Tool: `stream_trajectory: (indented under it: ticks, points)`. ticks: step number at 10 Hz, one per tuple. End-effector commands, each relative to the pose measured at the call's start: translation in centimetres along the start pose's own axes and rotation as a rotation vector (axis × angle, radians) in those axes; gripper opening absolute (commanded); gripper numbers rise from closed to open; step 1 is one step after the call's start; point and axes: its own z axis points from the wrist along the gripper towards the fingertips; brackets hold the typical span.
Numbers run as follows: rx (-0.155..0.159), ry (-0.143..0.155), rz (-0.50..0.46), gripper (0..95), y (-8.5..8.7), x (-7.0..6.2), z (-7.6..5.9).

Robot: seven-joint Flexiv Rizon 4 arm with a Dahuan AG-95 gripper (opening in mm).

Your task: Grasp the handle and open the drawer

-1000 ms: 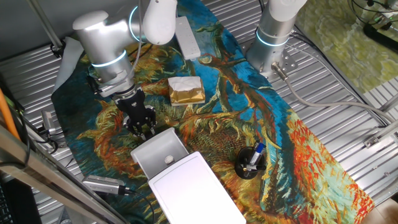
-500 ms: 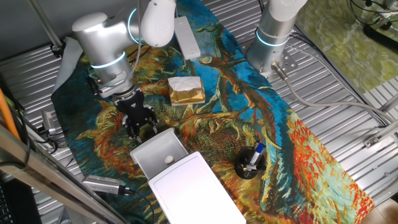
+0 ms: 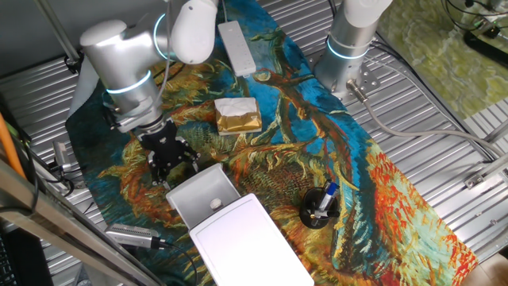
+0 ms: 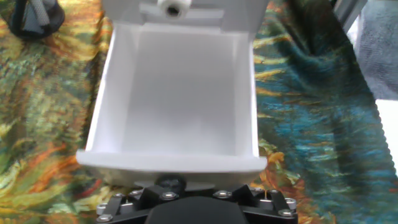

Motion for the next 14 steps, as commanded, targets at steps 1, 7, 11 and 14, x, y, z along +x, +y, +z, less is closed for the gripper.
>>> stream_trajectory:
  ticks: [1, 7, 11, 14]
  points:
    - [0.003, -0.001, 0.002, 76.0, -0.3, -0.3, 0.1]
    - [-0.008, 0.024, 0.001, 76.0, -0.3, -0.5, 0.1]
    - [-0.055, 0.184, -0.043, 76.0, 0.4, -0.4, -0.8]
    - [-0.055, 0.308, -0.139, 76.0, 0.1, -0.1, -1.8]
